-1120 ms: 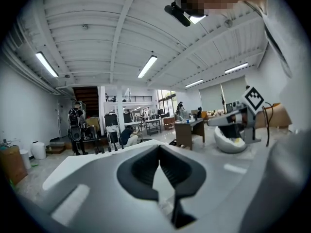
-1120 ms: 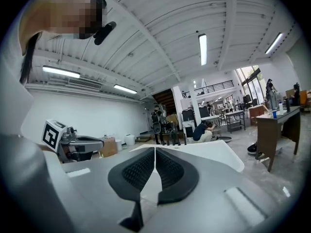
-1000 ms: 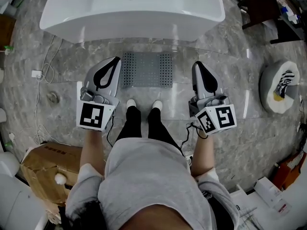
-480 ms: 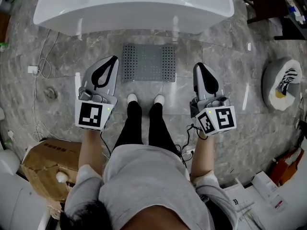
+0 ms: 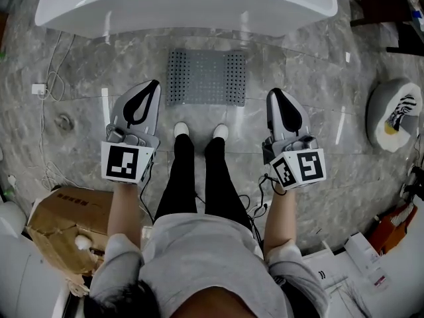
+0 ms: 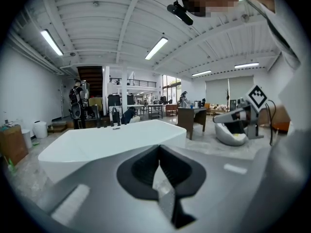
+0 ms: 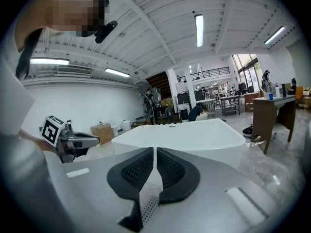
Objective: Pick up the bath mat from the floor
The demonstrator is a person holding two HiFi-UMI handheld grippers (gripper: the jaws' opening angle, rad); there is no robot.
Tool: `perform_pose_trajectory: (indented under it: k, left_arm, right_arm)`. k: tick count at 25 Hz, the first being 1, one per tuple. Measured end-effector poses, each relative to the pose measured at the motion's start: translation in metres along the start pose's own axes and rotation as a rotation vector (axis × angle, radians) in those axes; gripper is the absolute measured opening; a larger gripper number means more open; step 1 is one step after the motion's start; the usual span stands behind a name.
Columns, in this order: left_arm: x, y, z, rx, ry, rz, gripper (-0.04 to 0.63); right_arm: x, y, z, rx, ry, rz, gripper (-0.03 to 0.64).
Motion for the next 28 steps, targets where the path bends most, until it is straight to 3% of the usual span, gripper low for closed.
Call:
perform_pose_trajectory:
  k: [9, 28]
  left_arm:
    - [0.031, 0.080, 0.022, -0.021, 0.012, 0.030, 0.002]
    - [0.096, 0.276, 0.068, -0.030, -0.060, 0.091, 0.015]
  right_arm:
    - [0.027, 0.078, 0.006, 0.009, -0.003, 0.059, 0.031]
    - [0.094, 0.280, 0.005, 0.000, -0.024, 0.083, 0.046]
Point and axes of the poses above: the fingertips, and each gripper's own axes: x forward along the fingers, z to its left, y out of its underside, the point moved 10 cm from there along -x, backward along the fingers, and after that the axes turned 13 degrees about -x, right-handed, at the moved point
